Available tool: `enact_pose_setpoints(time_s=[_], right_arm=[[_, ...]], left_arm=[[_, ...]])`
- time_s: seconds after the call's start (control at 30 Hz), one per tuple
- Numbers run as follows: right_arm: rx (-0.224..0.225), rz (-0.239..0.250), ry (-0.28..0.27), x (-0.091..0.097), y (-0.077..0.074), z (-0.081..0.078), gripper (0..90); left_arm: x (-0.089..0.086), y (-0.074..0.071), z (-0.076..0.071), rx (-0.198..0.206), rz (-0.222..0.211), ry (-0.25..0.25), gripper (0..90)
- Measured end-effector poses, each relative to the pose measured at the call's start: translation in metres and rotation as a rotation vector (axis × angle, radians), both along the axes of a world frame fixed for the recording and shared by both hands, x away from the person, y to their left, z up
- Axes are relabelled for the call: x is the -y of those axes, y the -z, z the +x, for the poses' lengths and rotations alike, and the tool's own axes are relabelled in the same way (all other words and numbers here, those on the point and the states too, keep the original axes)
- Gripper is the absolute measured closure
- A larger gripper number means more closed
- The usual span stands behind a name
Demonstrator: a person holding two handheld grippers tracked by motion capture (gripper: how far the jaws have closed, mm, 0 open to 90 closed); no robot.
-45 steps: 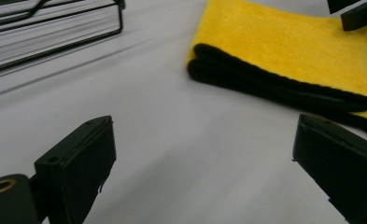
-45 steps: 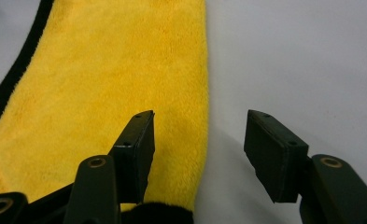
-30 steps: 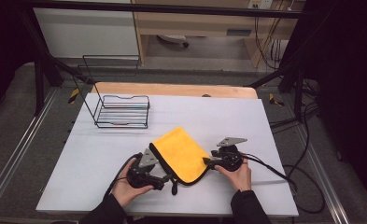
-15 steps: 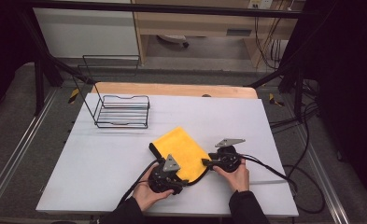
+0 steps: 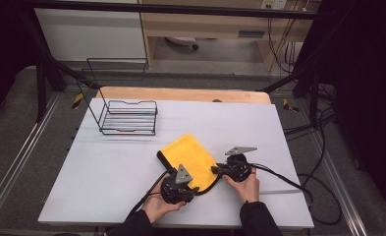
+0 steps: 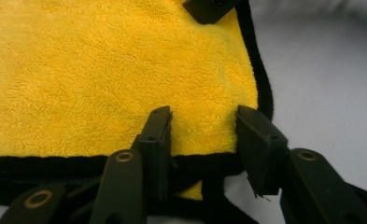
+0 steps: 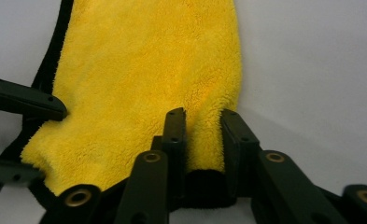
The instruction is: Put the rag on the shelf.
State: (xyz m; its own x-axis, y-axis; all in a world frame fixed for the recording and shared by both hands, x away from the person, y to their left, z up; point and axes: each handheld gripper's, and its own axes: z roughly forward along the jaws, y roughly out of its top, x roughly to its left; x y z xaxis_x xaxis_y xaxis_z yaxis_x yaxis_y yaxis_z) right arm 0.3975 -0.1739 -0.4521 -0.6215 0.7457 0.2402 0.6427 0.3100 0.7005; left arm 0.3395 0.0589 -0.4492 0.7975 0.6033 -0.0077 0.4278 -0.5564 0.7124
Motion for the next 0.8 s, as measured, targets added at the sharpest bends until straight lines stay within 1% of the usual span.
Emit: enact_pose_setpoints(time_s=[0.03, 0.1, 0.13, 0.17, 0.2, 0.23, 0.27, 0.33, 0.37, 0.4, 0.43, 0.47, 0.53, 0.57, 0.6, 0.63, 0.67, 0.7, 0.77, 0.8], right_arm=[[-0.003, -0.010, 0.004, -0.001, -0.002, 0.000, 80.2], [-0.003, -0.026, 0.006, -0.003, -0.004, 0.000, 81.3], [-0.008, -0.030, 0.007, -0.004, -0.005, -0.001, 81.6], [-0.013, -0.028, 0.010, -0.004, -0.006, -0.001, 81.7], [-0.017, -0.023, 0.012, -0.003, -0.007, -0.001, 81.8], [-0.020, -0.016, 0.018, -0.003, -0.009, -0.001, 81.9], [-0.020, -0.016, 0.018, -0.003, -0.009, -0.001, 81.9], [-0.033, -0.010, 0.025, -0.002, -0.012, -0.004, 81.9], [-0.038, -0.007, 0.026, -0.002, -0.012, -0.005, 81.9], [-0.041, -0.004, 0.033, -0.002, -0.013, -0.007, 81.8], [-0.046, 0.000, 0.030, -0.002, -0.013, -0.009, 81.8], [-0.056, 0.003, 0.032, -0.003, -0.014, -0.011, 81.8], [-0.075, 0.019, 0.043, -0.004, -0.014, -0.015, 81.7], [-0.083, 0.026, 0.052, -0.005, -0.014, -0.018, 81.7], [-0.091, 0.032, 0.066, -0.006, -0.014, -0.021, 81.5], [-0.091, 0.025, 0.075, -0.008, -0.014, -0.024, 81.4], [-0.087, 0.015, 0.083, -0.011, -0.014, -0.028, 81.3], [-0.082, 0.010, 0.092, -0.014, -0.014, -0.031, 81.3], [-0.070, -0.007, 0.097, -0.017, -0.015, -0.036, 81.3], [-0.066, -0.006, 0.098, -0.016, -0.016, -0.037, 81.4]], left_arm=[[0.001, -0.001, 0.000, 0.001, 0.011, 0.002, 61.5], [0.003, -0.003, 0.000, 0.012, 0.039, 0.018, 66.9], [0.004, -0.004, 0.000, 0.015, 0.046, 0.026, 71.0], [0.004, -0.004, 0.000, 0.015, 0.046, 0.026, 76.1], [0.004, -0.004, 0.000, 0.016, 0.052, 0.034, 78.0], [0.004, -0.006, 0.001, 0.017, 0.071, 0.051, 79.2], [0.004, -0.006, 0.001, 0.017, 0.071, 0.051, 80.2], [0.004, -0.008, 0.003, 0.001, 0.072, 0.061, 81.1], [0.000, -0.009, 0.005, -0.016, 0.065, 0.078, 81.4], [0.000, -0.009, 0.005, -0.016, 0.065, 0.078, 81.5], [-0.002, -0.010, 0.006, -0.024, 0.061, 0.090, 81.7], [-0.007, -0.011, 0.006, -0.038, 0.057, 0.112, 81.7], [-0.013, -0.013, 0.008, -0.046, 0.062, 0.147, 81.7], [-0.013, -0.013, 0.008, -0.046, 0.062, 0.147, 81.7], [-0.016, -0.014, 0.009, -0.050, 0.062, 0.163, 81.7], [-0.021, -0.015, 0.010, -0.056, 0.070, 0.188, 81.7], [-0.021, -0.015, 0.010, -0.056, 0.070, 0.188, 81.7], [-0.024, -0.016, 0.009, -0.058, 0.074, 0.199, 81.7], [-0.025, -0.016, 0.009, -0.060, 0.067, 0.195, 81.5], [-0.026, -0.015, 0.008, -0.060, 0.050, 0.188, 80.7]])
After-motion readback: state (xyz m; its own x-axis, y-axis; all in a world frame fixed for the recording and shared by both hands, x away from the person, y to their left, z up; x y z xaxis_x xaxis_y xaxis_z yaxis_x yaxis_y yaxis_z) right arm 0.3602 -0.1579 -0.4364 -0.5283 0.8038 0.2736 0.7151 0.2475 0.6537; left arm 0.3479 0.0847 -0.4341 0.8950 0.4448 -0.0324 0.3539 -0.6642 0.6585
